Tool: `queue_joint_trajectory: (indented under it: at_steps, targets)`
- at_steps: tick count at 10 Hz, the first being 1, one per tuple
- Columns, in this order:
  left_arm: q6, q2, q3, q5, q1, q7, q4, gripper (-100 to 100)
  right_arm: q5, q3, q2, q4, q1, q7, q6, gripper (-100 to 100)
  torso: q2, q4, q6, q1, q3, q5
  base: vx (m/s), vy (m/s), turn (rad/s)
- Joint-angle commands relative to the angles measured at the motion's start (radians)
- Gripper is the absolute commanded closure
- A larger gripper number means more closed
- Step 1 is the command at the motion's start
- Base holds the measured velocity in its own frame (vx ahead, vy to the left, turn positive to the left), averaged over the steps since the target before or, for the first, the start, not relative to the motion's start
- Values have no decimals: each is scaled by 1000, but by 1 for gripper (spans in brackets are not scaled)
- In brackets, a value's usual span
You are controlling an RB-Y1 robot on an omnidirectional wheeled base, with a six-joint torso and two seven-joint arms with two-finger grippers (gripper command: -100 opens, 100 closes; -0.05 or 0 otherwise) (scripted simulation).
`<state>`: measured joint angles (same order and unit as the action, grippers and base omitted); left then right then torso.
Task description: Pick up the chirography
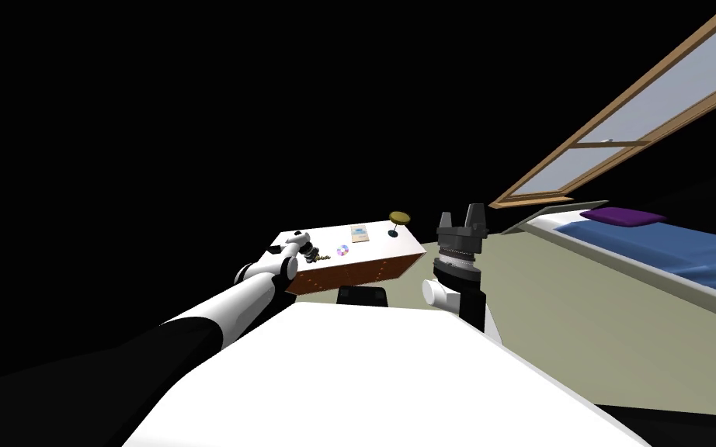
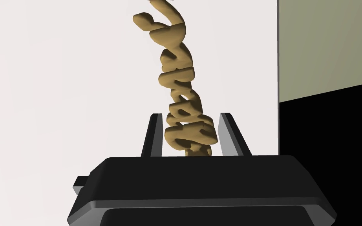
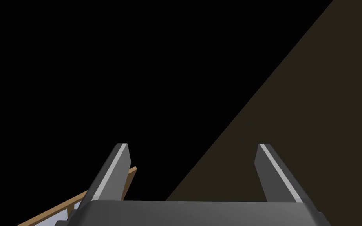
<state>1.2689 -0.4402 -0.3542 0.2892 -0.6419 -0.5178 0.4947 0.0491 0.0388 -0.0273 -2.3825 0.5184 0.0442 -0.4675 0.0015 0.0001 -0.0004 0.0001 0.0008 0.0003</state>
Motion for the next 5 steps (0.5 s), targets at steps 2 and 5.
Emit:
queue_joint_trajectory:
  at_steps: [2,5]
  targets:
    - [0,0,0,0,0,0,0,100,0,0,0,0,0,0,0,0,0,0,0,0,0,0,0,0,0]
    - [14,38,18,-17,-13,33,-9,100,0,0,0,0,0,0,0,0,-1,-1,2,-1,-1,2,5,0,7]
